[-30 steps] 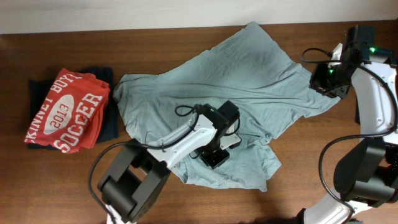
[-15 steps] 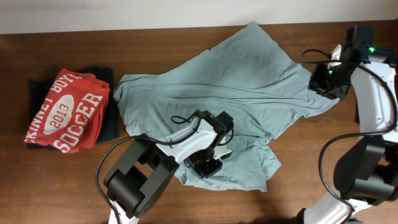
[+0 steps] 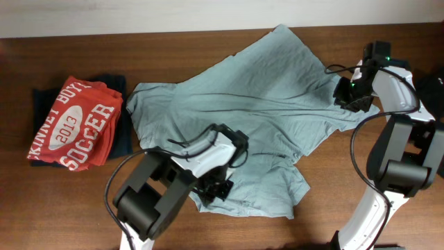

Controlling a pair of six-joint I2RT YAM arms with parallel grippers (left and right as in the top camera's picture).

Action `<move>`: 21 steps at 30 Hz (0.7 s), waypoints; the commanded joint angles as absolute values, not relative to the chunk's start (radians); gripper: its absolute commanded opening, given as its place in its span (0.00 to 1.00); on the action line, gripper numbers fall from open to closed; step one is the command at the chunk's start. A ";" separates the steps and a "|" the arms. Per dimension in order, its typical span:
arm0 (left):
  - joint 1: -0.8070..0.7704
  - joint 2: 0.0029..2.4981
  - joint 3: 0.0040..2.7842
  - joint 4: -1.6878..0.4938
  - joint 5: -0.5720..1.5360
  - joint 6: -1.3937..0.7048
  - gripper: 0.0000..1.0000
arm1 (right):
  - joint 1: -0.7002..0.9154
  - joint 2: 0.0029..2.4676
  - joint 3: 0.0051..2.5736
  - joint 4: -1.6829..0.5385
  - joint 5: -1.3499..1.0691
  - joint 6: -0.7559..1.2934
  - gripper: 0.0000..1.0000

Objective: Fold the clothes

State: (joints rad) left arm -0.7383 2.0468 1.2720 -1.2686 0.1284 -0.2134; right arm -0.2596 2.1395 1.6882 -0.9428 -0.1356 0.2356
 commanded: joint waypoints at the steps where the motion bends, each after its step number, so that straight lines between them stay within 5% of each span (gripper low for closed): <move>1: -0.683 2.049 1.261 -1.277 0.080 -0.276 0.00 | -0.263 2.167 1.685 -0.908 -0.047 0.241 0.25; 11: -0.622 2.049 1.261 -1.288 0.028 -0.276 0.01 | -0.268 2.288 1.685 -0.850 0.005 0.241 0.19; 16: -0.616 2.043 1.261 -1.301 0.006 -0.276 0.00 | -0.290 2.315 1.685 -0.877 0.100 0.255 0.04; 21: -0.594 2.001 1.261 -1.300 -0.031 -0.276 0.01 | -0.356 2.314 1.685 -1.051 0.337 0.461 0.04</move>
State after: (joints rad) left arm -0.6167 2.0457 1.2686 -1.2972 0.0139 -0.2592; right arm -0.2863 2.2520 1.7107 -0.9821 0.1215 0.3244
